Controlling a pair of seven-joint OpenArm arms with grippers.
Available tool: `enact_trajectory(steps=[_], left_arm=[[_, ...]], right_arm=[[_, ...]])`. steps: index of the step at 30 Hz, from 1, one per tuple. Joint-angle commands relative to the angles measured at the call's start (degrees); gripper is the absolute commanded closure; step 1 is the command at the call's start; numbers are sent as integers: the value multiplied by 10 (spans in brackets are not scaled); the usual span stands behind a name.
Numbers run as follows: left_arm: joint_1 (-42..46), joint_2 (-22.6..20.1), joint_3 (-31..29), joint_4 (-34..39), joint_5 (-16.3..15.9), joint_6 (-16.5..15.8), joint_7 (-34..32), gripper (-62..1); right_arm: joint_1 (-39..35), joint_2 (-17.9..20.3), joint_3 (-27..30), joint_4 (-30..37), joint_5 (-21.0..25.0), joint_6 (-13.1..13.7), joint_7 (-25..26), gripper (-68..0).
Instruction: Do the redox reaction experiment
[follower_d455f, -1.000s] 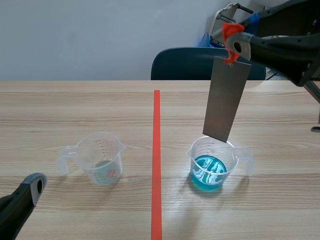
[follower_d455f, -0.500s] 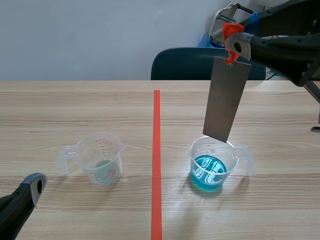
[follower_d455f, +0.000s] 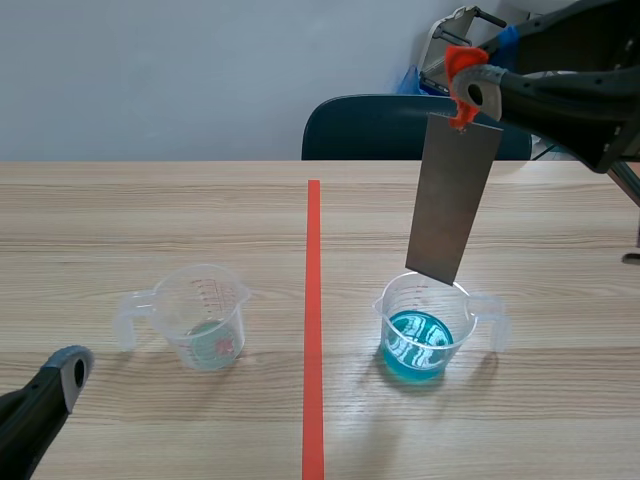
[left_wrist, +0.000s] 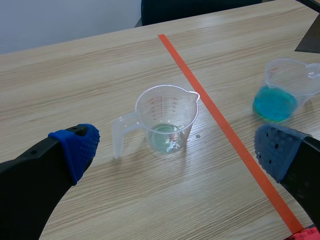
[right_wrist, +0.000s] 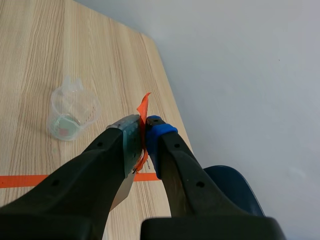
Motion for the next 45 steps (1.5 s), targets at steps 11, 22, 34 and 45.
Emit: enact_trajectory(steps=[11,22,34,45], left_arm=[[0,3,4,10,0,1,-9,-623],[0,3,4,10,0,1,-9,-623],[0,3,4,10,0,1,-9,-623],[0,3,4,10,0,1,2,-623]], right_arm=[[5,7,14,6,10,4,6,-8],[5,7,14,6,10,4,6,-8],[5,7,14,6,10,4,6,-8],[5,8,14,6,10,4,4,-8]])
